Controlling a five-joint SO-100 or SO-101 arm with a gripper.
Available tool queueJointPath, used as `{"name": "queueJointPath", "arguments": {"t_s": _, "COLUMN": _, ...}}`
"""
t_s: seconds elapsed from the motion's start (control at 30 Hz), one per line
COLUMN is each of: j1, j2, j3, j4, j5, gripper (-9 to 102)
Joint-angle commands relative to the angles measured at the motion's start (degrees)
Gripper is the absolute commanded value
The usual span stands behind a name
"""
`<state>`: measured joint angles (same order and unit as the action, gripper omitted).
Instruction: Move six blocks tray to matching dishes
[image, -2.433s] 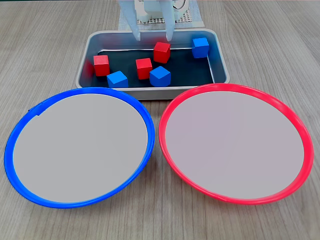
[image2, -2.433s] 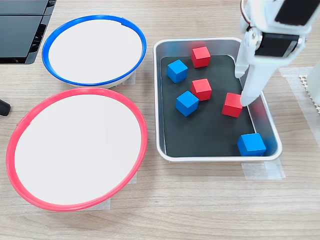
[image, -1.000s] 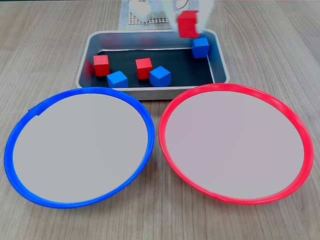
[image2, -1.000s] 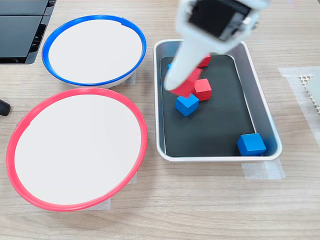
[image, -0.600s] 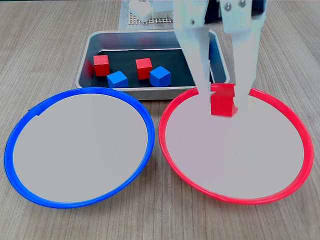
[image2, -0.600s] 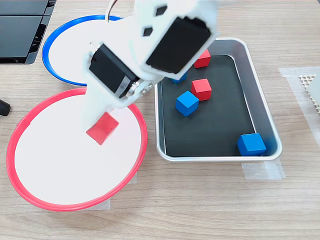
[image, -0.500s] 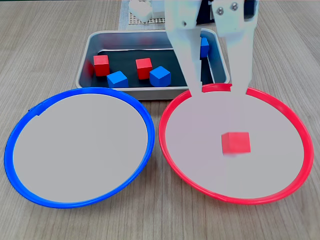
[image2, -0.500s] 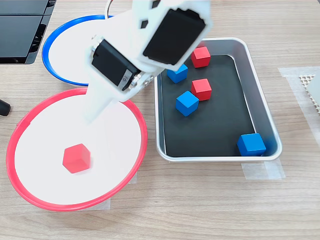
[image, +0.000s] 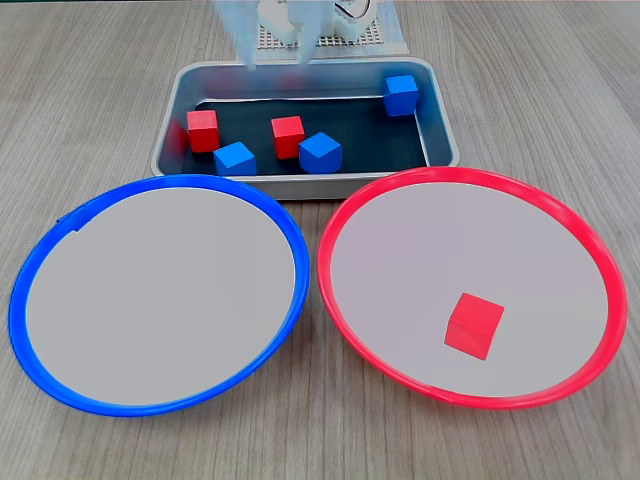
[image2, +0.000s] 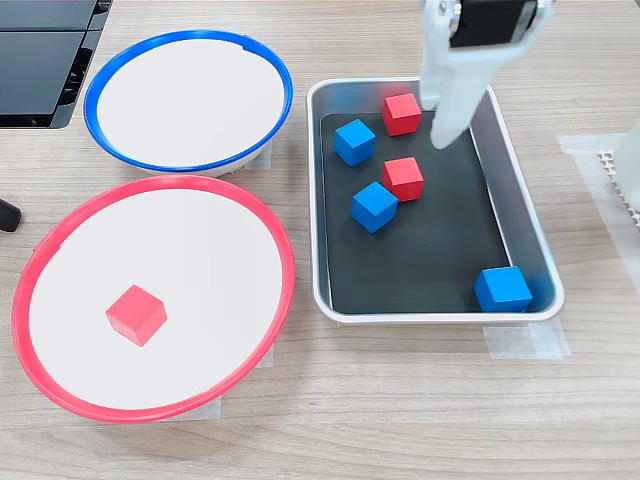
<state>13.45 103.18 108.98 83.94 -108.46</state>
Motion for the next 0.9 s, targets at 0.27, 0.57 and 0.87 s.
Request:
{"name": "queueJointPath", "arguments": {"t_s": 0.27, "j1": -0.53, "j2": -5.36, "j3": 5.98, "j4": -15.56, "j5": -5.1, "gripper": 20}}
{"name": "queueJointPath", "arguments": {"t_s": 0.57, "j1": -3.08, "j2": -6.59, "j3": 9.93, "j4": -19.78, "j5": -3.08, "gripper": 5}}
{"name": "queueJointPath", "arguments": {"t_s": 0.87, "j1": -12.13, "j2": -1.67, "j3": -4.83, "j4": 7.47, "j5": 11.07, "gripper": 0}}
